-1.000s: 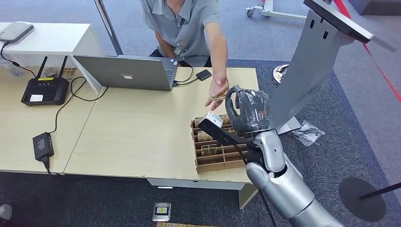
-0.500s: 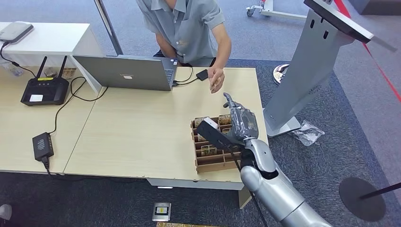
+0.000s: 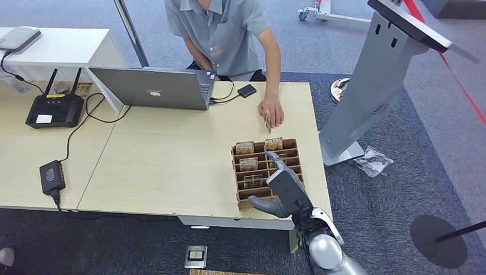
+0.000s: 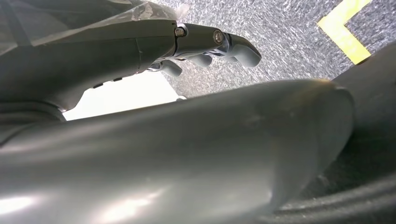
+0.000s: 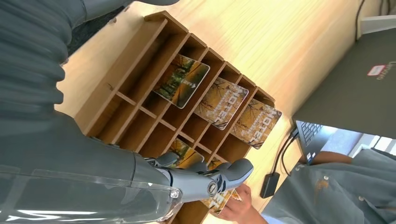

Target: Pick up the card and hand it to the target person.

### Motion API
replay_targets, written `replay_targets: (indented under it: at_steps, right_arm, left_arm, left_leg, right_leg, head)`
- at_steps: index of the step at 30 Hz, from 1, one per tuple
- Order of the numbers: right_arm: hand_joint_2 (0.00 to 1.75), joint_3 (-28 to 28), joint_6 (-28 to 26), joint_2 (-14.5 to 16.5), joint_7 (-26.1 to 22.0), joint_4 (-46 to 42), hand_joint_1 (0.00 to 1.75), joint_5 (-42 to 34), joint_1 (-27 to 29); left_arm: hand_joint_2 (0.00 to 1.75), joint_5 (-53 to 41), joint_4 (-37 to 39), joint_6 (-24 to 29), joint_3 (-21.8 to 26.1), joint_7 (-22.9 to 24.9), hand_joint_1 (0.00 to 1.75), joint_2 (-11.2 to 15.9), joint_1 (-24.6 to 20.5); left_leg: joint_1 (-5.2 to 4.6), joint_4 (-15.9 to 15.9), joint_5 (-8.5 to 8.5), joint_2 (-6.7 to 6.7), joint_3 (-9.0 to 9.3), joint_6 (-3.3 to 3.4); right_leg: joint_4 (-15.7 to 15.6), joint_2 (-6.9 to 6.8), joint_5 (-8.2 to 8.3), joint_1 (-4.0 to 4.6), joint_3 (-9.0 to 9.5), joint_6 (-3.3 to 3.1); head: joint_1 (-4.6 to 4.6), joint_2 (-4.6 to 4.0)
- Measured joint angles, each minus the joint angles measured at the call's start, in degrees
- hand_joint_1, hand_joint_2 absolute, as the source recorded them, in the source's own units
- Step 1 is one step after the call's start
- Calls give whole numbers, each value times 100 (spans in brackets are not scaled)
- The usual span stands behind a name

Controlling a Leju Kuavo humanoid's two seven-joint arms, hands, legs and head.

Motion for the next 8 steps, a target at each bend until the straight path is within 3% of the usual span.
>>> replay_targets:
  at_steps: [8]
  right_arm:
    - [175,-102,26,-174,-124,-303,0,-226,186]
  left_arm:
    - [0,235,0,109,40,47,0,-14,17]
  left_leg:
    - [0,0,0,0,0,0]
  right_leg:
    - [0,0,0,0,0,0]
  head:
    - [0,0]
